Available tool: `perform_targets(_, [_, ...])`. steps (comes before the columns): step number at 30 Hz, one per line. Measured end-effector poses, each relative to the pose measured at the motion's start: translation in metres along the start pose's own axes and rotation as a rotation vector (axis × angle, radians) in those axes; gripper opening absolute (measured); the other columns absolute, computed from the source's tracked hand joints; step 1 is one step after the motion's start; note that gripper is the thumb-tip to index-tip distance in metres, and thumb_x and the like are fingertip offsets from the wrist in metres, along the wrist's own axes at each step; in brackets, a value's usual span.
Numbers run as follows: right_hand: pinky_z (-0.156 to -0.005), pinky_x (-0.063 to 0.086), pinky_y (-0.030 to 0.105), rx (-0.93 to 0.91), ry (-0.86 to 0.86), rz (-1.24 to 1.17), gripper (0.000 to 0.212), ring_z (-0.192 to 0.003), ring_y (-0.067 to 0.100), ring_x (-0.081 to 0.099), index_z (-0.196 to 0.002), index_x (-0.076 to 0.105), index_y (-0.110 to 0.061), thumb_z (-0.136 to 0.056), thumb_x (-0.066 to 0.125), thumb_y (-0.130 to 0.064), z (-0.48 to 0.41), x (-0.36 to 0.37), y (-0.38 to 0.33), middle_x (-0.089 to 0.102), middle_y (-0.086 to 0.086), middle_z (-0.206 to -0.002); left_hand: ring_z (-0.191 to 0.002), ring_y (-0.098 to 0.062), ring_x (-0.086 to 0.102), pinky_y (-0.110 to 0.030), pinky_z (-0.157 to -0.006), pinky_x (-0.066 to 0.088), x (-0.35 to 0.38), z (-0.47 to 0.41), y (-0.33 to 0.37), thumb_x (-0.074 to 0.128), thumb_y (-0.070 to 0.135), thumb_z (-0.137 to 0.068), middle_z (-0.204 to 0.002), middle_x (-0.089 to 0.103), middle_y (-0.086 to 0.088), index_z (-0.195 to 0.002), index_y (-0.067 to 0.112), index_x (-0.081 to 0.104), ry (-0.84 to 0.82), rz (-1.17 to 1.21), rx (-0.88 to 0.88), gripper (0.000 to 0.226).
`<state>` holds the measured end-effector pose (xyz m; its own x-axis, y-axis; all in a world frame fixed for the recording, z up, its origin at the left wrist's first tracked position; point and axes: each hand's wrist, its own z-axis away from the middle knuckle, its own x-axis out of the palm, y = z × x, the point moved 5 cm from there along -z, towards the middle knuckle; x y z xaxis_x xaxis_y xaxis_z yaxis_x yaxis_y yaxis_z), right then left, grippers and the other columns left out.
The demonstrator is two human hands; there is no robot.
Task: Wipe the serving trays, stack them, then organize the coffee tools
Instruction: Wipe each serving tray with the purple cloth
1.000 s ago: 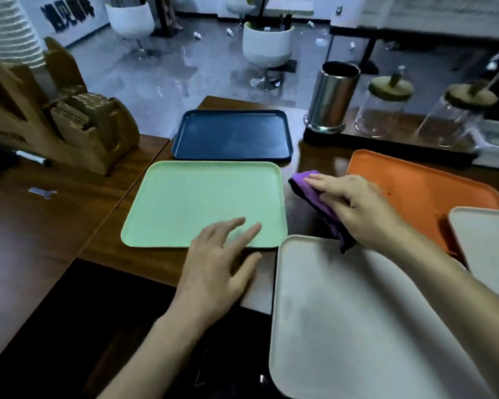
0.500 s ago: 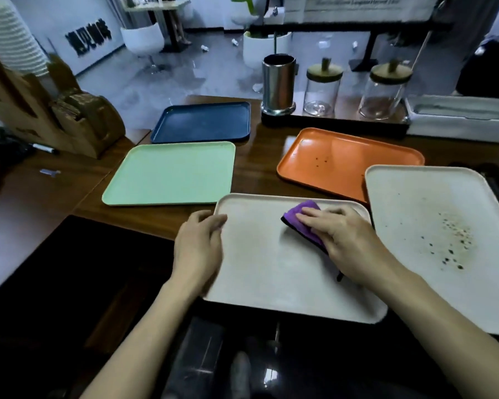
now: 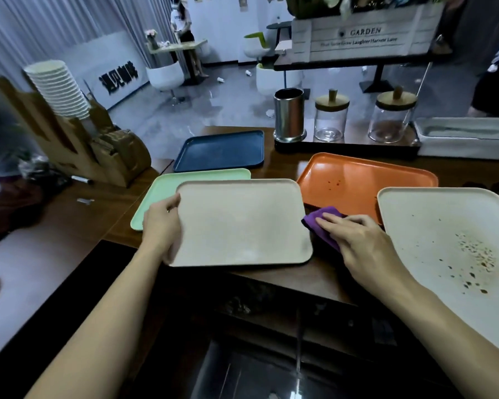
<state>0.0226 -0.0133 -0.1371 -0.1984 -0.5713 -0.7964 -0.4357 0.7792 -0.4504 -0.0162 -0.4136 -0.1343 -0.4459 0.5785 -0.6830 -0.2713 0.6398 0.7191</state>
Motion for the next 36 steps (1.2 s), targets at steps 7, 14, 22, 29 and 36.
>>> perform_targets(7, [-0.093,0.039,0.028,0.094,-0.018,0.028,0.054,-0.107,0.023,0.055,-0.131,0.067,-0.025,-0.086,0.064,0.007,-0.015,0.032,0.016,0.066,-0.006,-0.132,-0.127,-0.037,0.056,-0.038,-0.104,0.044,-0.009,-0.077,-0.023,0.055,0.016,-0.097,-0.138,0.064,-0.014,-0.136,0.019,0.065,-0.073,-0.071,-0.038,0.040])
perform_targets(14, [-0.098,0.042,0.024,0.151,-0.035,0.008,0.044,-0.108,0.023,0.057,-0.125,0.071,-0.024,-0.088,0.068,-0.002,-0.028,0.067,0.018,0.067,-0.005,-0.131,-0.127,-0.045,0.052,-0.051,-0.099,0.043,-0.002,-0.128,-0.030,0.068,0.045,-0.094,-0.147,0.052,-0.020,-0.153,0.017,0.038,-0.267,-0.447,0.025,0.072])
perform_targets(22, [-0.098,0.035,0.013,0.209,-0.008,0.048,0.036,-0.106,0.019,0.059,-0.124,0.071,-0.028,-0.089,0.071,-0.020,-0.017,0.066,0.026,0.067,-0.010,-0.130,-0.147,-0.030,0.038,-0.044,-0.117,0.032,0.110,-0.071,0.108,0.062,0.032,-0.100,-0.159,0.042,-0.012,-0.152,0.020,0.048,-0.331,-0.290,0.659,0.055])
perform_targets(29, [-0.096,0.030,0.008,0.369,0.080,-0.004,0.038,-0.107,0.016,0.056,-0.129,0.067,-0.035,-0.092,0.062,-0.028,0.015,0.028,0.047,0.056,-0.027,-0.133,-0.155,-0.028,0.017,-0.043,-0.121,0.025,0.240,0.023,0.175,0.049,0.036,-0.105,-0.169,0.019,-0.013,-0.163,0.015,0.014,-0.635,-0.255,0.720,0.071])
perform_targets(36, [-0.098,0.025,0.000,0.367,0.069,-0.107,0.037,-0.111,0.014,0.056,-0.130,0.066,-0.037,-0.095,0.065,-0.025,0.019,0.012,0.059,0.058,-0.024,-0.134,-0.134,-0.036,0.045,-0.054,-0.113,0.036,0.225,0.032,0.153,0.043,0.026,-0.099,-0.146,0.047,-0.018,-0.148,0.006,0.032,-0.532,-0.323,0.596,0.055])
